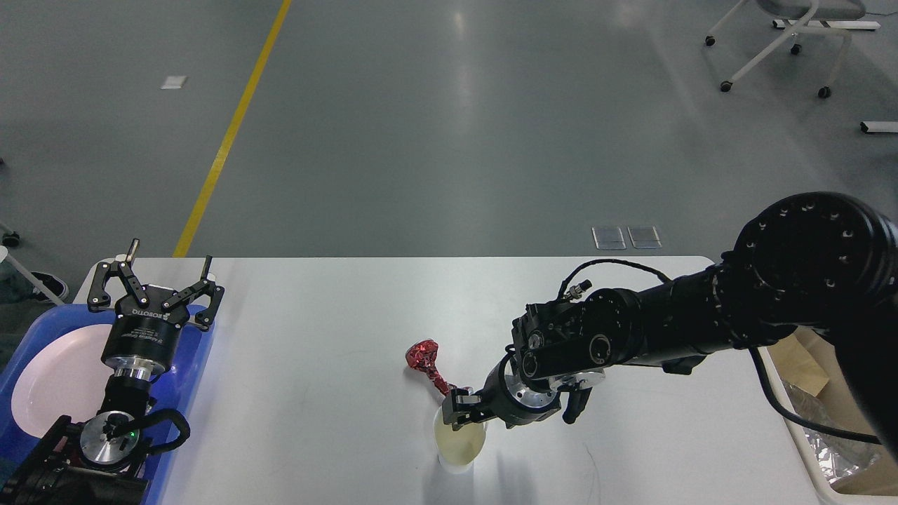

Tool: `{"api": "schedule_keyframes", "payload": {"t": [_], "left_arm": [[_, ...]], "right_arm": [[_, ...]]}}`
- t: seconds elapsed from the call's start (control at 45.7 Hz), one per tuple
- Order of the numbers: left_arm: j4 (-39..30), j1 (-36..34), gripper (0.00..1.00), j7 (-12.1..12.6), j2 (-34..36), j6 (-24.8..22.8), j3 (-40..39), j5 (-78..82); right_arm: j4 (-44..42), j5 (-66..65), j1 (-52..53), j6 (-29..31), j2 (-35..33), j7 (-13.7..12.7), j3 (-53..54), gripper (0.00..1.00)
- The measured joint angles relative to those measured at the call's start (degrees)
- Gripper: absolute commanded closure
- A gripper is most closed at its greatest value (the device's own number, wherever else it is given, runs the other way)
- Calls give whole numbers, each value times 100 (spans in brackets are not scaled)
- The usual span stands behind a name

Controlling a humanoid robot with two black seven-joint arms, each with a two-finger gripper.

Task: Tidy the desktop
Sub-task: 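Lower the right gripper and grasp the white paper cup rim, then carry the white cup to the bin and release it inside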

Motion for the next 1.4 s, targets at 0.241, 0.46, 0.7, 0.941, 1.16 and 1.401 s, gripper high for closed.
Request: {"api": "schedule_keyframes", "payload": {"t": [0.241, 0.46, 0.7, 0.941, 1.16, 1.401], "left_arm": [[0, 2, 4, 0, 0, 0, 0, 0], [0, 2, 4, 0, 0, 0, 0, 0], [0, 2, 4, 4, 0, 0, 0, 0], [0, 2, 4, 4, 0, 0, 0, 0], [0, 1, 4, 4, 0, 0, 0, 0], [0, 1, 4, 4, 0, 0, 0, 0]], "right_arm": [[147, 52, 5, 59, -25, 1, 3, 100], [108, 250, -18, -21, -3, 9, 23, 100], [99, 442, -41, -9, -22, 10, 19, 100], [155, 473, 41, 51, -61, 10, 15, 100], [635, 848, 665, 513, -533, 54, -31, 100], [1336, 967, 2015, 1249, -1072, 24, -700, 100]]}}
